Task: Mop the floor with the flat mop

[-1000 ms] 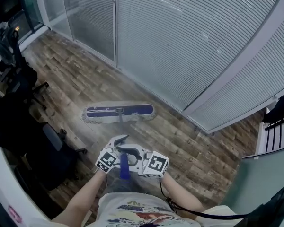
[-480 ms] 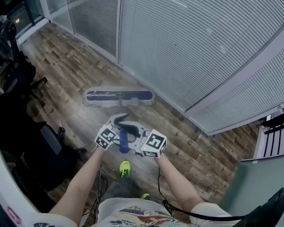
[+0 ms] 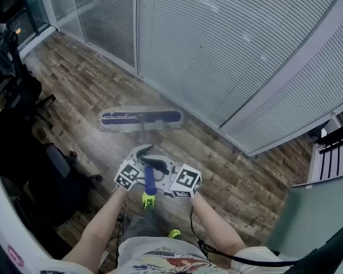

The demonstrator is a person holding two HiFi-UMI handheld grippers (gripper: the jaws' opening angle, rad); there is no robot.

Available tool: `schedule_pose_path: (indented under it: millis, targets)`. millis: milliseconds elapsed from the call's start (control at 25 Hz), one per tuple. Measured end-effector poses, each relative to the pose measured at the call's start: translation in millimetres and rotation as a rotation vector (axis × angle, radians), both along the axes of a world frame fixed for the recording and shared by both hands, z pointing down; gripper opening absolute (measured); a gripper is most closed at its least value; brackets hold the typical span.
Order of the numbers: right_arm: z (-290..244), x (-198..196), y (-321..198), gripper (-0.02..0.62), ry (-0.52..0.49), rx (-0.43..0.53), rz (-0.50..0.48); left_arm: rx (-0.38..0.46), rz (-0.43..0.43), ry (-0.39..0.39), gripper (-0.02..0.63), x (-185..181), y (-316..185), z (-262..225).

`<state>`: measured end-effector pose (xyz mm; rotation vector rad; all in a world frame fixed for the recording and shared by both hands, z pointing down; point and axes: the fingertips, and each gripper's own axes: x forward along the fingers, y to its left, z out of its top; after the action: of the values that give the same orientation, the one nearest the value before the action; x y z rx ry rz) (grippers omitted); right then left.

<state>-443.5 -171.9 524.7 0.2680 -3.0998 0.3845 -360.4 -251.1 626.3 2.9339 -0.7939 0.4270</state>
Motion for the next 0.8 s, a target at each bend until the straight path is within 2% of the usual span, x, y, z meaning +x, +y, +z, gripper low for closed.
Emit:
schedule_pose_path:
  millis: [400,600,800]
  targets:
    - [-23.6,77.8,198.9,0.265,0.007,-0.031,-0.082,-0.033,-0.031,-0.009,0.196,75.7,198.1,-19.6]
    - [-33.2,123.3,304.8,0.265,-0.016,-0.046,-0.067,-0.05,-0.015,-0.028,0.196,120.4,307.1,-26.6]
    - [-42.7,154.8,379.7,0.265,-0.025,-0.052,-0.071,-0.067,-0.015,-0.032,0.197,151.6,383.8,-34.0]
